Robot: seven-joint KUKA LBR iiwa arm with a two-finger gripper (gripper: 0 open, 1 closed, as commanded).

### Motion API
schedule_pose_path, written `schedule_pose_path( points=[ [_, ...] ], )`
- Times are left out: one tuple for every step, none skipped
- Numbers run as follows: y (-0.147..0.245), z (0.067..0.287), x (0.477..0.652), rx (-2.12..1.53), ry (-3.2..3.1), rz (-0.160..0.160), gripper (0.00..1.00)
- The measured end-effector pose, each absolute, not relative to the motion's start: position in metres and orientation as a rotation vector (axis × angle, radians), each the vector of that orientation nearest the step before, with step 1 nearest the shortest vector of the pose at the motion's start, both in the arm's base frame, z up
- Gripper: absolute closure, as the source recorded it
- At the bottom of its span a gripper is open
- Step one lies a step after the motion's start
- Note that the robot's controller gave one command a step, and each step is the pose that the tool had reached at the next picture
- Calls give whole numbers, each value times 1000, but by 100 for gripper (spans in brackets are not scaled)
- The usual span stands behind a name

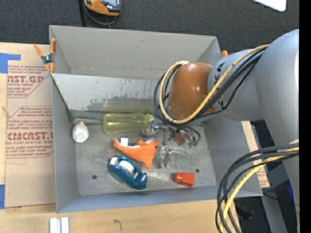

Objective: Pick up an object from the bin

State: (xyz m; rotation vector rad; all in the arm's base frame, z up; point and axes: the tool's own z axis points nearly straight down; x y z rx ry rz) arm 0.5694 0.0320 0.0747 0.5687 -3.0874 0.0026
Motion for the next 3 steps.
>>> schedule_pose_path(
  points=[
    [62,77,514,595,-3109,9,100],
    [62,77,514,595,-3109,9,100],
    [55,191,533,586,-3089,0,100]
  ],
)
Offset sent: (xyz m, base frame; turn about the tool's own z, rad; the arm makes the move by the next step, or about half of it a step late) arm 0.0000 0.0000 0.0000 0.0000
